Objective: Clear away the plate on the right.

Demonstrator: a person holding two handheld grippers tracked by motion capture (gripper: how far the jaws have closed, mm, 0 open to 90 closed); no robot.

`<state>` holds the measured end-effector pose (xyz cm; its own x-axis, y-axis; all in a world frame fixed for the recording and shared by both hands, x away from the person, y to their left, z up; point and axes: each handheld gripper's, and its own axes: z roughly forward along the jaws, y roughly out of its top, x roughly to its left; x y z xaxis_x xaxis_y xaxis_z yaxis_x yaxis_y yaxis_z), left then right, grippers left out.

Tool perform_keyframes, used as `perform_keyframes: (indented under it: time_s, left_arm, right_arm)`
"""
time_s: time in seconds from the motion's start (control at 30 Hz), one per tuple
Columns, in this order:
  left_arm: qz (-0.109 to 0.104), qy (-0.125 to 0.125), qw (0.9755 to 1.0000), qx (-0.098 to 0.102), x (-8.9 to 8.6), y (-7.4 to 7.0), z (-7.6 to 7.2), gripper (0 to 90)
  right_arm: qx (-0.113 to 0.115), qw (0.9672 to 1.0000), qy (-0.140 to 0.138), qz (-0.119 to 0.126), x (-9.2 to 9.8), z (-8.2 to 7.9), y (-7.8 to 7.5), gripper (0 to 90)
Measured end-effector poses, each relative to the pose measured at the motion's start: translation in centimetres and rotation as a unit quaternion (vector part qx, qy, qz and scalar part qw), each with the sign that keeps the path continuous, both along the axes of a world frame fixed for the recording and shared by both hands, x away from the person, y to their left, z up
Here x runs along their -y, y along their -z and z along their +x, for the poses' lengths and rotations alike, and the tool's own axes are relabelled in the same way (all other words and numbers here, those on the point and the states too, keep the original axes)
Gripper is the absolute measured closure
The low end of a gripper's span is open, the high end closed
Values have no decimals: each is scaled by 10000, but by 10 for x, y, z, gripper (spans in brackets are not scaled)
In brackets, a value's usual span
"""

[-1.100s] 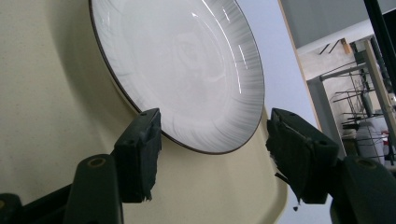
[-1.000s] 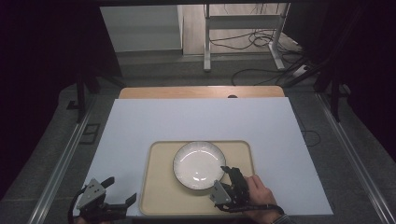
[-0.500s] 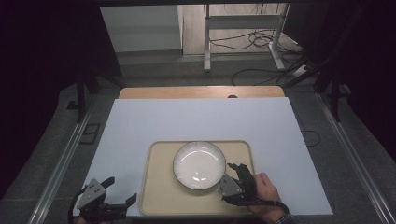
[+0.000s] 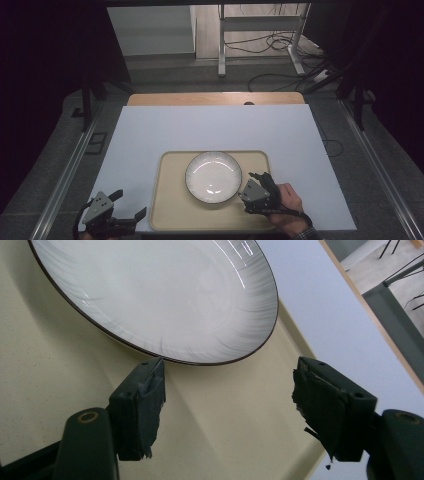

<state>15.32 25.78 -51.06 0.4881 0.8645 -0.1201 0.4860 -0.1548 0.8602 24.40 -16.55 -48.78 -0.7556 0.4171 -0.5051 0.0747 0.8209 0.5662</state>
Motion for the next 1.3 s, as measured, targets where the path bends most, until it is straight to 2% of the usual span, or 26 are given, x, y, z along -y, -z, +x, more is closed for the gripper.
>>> perform_keyframes:
  time_s: [0.3,0.67,1.3]
  left_arm:
    - [2,11,10000,-11,0,0,0,0]
    - [13,20,10000,-18,1,0,1,0]
    - [13,17,10000,-29,1,0,1,0]
  right_arm:
    - [-290,9990,125,312,10,9,0,280]
    - [-547,9966,259,562,18,14,-1,249]
    - [-862,9892,448,1099,38,12,-6,158]
